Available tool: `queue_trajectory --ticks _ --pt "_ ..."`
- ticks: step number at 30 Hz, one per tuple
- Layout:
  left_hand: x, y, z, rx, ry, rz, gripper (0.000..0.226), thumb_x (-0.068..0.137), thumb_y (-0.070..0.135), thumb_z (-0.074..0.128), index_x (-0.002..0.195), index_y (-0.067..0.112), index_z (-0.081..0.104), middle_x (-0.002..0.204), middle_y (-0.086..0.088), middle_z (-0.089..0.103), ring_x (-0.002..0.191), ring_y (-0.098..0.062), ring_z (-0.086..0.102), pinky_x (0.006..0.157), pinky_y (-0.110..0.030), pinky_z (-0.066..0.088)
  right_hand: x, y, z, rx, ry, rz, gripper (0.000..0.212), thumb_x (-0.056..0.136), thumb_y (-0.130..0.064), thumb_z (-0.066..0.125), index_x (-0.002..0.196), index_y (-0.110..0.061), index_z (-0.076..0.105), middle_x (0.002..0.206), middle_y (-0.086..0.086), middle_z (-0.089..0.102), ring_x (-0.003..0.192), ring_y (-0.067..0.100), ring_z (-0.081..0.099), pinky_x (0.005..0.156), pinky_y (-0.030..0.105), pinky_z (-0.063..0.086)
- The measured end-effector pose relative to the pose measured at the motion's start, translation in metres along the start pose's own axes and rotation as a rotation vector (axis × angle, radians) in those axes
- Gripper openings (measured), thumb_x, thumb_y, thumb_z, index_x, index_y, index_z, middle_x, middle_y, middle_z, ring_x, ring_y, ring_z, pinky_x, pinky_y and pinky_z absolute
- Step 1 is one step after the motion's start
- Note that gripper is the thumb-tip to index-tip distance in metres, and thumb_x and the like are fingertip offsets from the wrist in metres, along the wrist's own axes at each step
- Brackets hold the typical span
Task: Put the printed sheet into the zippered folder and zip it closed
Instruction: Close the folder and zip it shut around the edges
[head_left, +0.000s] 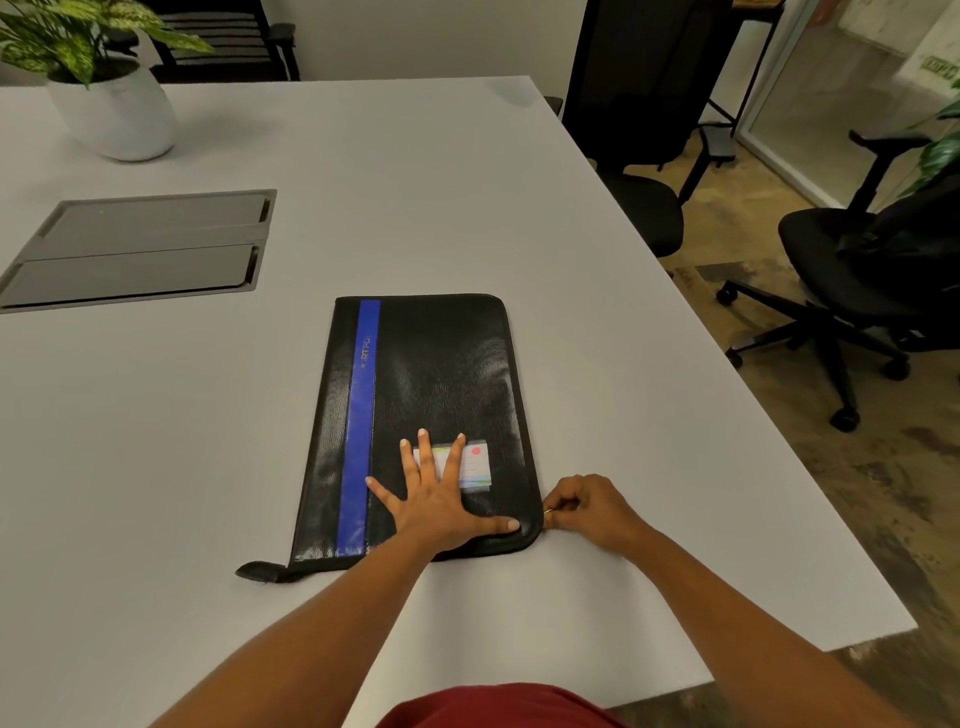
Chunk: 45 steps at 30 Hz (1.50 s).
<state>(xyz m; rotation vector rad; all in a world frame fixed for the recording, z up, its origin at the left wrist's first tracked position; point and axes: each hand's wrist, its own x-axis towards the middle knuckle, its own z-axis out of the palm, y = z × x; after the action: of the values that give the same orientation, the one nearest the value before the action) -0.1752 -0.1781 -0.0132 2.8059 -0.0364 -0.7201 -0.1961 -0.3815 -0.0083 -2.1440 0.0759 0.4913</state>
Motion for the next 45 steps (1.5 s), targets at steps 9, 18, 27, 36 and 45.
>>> queue_trajectory --ticks 9,18,27,36,45 --pt "0.004 0.001 0.002 0.047 -0.032 -0.019 0.125 0.054 0.085 0.053 0.138 0.041 -0.028 0.147 -0.006 -0.041 0.135 -0.033 -0.036 0.1 -0.072 -0.012 0.013 0.004 0.001 0.078 0.102 -0.009 0.019 0.074 -0.003 0.071 0.068 -0.02 0.065 0.072 0.007 0.062 0.052 0.014 0.054 0.059 0.027 0.049" --pt "0.005 0.001 0.004 0.054 -0.031 -0.025 0.126 0.052 0.087 0.052 0.137 0.041 -0.029 0.147 -0.006 -0.04 0.134 -0.033 -0.037 0.1 -0.073 -0.012 0.032 0.0 0.004 0.028 0.245 0.009 0.006 0.076 -0.008 0.071 0.075 -0.014 0.069 0.065 -0.009 0.056 0.044 0.009 0.053 0.056 0.021 0.045" --pt "0.007 0.001 0.005 0.054 -0.043 -0.035 0.127 0.051 0.087 0.053 0.136 0.042 -0.03 0.147 -0.005 -0.041 0.134 -0.033 -0.038 0.099 -0.072 -0.014 0.07 -0.017 -0.003 -0.017 0.317 0.027 0.002 0.078 -0.013 0.069 0.078 -0.015 0.068 0.065 -0.011 0.052 0.05 0.012 0.055 0.074 0.043 0.056" --pt "0.006 0.001 0.005 0.043 -0.017 -0.036 0.127 0.05 0.087 0.052 0.138 0.042 -0.027 0.148 -0.004 -0.038 0.135 -0.032 -0.037 0.1 -0.072 -0.014 0.066 -0.009 0.001 0.005 0.319 -0.024 0.016 0.081 -0.012 0.067 0.096 -0.011 0.071 0.075 -0.011 0.054 0.073 0.012 0.052 0.077 0.036 0.05" --pt "0.0 0.0 0.005 -0.071 0.248 0.004 0.113 0.043 0.098 0.001 0.142 0.045 0.012 0.157 0.003 -0.011 0.143 -0.02 -0.019 0.105 -0.065 -0.014 0.065 -0.005 0.004 0.021 0.34 -0.018 0.015 0.083 -0.013 0.065 0.096 -0.013 0.071 0.098 0.004 0.067 0.082 0.012 0.055 0.078 0.027 0.046"
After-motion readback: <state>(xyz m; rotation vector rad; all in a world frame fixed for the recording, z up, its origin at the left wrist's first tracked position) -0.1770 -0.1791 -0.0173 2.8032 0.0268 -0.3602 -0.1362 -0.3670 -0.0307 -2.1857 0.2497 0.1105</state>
